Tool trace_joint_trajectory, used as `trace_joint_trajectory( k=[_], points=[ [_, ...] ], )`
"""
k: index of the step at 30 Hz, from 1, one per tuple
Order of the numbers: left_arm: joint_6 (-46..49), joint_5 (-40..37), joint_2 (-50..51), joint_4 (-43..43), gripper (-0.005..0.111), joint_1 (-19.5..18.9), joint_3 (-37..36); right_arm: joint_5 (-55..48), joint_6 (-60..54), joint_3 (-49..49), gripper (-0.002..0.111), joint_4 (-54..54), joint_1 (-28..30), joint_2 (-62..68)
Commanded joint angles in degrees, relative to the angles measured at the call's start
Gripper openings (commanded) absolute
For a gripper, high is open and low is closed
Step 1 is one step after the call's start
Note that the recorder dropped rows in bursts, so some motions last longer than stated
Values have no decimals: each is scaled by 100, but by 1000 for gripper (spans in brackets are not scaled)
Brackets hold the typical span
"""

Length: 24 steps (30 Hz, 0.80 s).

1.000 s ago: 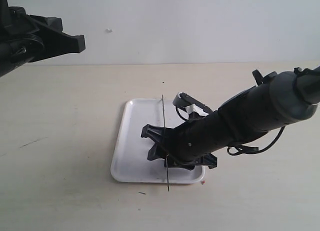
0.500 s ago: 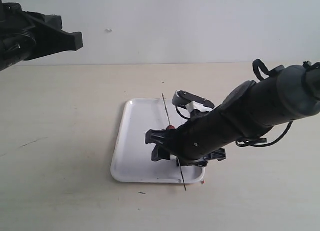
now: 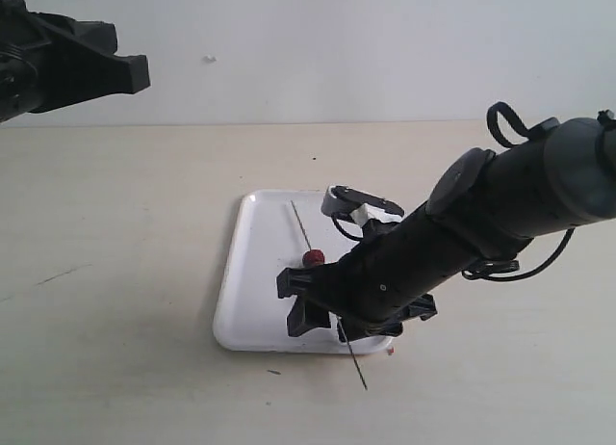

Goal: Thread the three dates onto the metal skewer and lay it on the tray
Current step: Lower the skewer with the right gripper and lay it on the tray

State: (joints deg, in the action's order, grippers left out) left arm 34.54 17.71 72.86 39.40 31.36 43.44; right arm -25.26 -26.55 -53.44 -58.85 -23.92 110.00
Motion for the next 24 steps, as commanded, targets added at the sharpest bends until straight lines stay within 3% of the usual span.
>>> trace_joint_trajectory(
  k=[1, 10, 24],
  points=[
    [38, -15, -171, -37, 0, -11, -83, -115, 138, 40, 61, 604, -9, -294],
    [102, -262, -466, -37, 0, -1, -83, 230, 263, 40, 61, 1134, -9, -804],
    [126, -478, -511, -37, 0, -1, -83, 882, 673, 40, 61, -406, -9, -320]
  ],
)
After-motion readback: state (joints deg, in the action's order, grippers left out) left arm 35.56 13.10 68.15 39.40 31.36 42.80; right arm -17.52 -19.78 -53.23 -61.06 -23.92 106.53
